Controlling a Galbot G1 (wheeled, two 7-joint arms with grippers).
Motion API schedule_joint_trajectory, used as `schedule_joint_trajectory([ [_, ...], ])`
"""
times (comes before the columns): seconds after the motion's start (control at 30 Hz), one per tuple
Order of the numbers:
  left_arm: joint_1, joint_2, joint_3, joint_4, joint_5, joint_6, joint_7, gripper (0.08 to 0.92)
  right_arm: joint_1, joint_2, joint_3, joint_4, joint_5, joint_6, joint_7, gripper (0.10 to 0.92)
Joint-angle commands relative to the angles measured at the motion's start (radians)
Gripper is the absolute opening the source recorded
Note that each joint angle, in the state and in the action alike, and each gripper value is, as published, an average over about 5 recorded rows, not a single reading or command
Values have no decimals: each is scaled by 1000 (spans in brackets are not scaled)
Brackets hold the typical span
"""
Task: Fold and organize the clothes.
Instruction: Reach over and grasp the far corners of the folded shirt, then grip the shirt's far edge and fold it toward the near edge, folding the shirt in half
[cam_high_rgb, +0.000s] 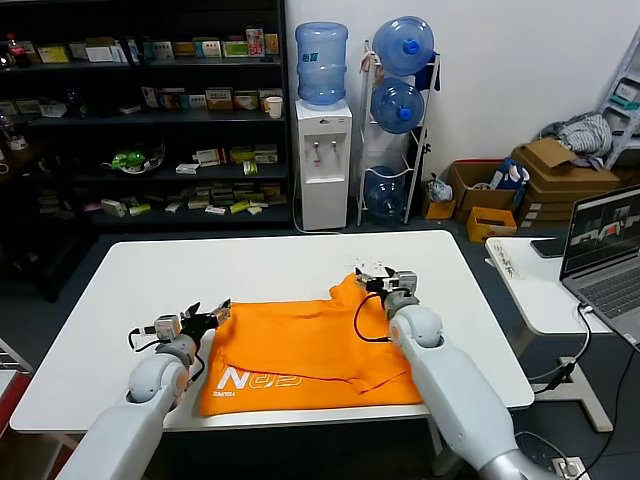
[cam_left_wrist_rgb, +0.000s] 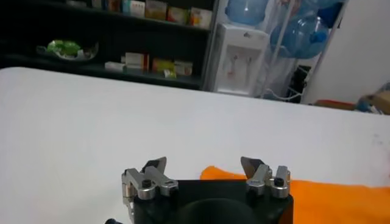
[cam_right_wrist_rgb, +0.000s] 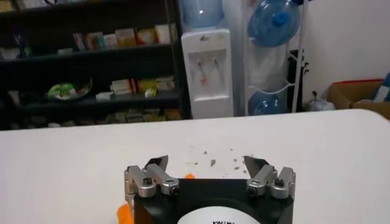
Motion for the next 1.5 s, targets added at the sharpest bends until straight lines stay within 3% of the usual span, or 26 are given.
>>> schedule_joint_trajectory([
  [0.03, -116, -12, 69, 145, -23, 53, -2, 823, 120, 77, -47, -197, -23, -53, -30, 823],
  [0.27, -123, -26, 78, 159, -6, 54, -5, 823, 109, 68, -38, -231, -42, -74, -51, 810],
  [0.43, -124, -25, 91, 164, 9, 54, -7, 785, 97, 61, -40, -225, -35, -88, -76, 695],
  [0.73, -115, -30, 97, 154, 10, 45, 0, 534, 72, 51, -51, -179, -24, -63, -83, 435],
  [1.1, -70, -20, 77, 77, 3, -37, 32, 213, 43, 30, -48, -121, -1, 113, -87, 138],
  [1.27, 6, 1, 33, -63, 30, -95, 39, 99, -15, -20, -43, 31, 8, 184, -59, 124],
  [1.5, 200, 38, -34, -245, 63, -130, 38, 92, -217, -155, -27, 334, 42, 125, 5, 124],
])
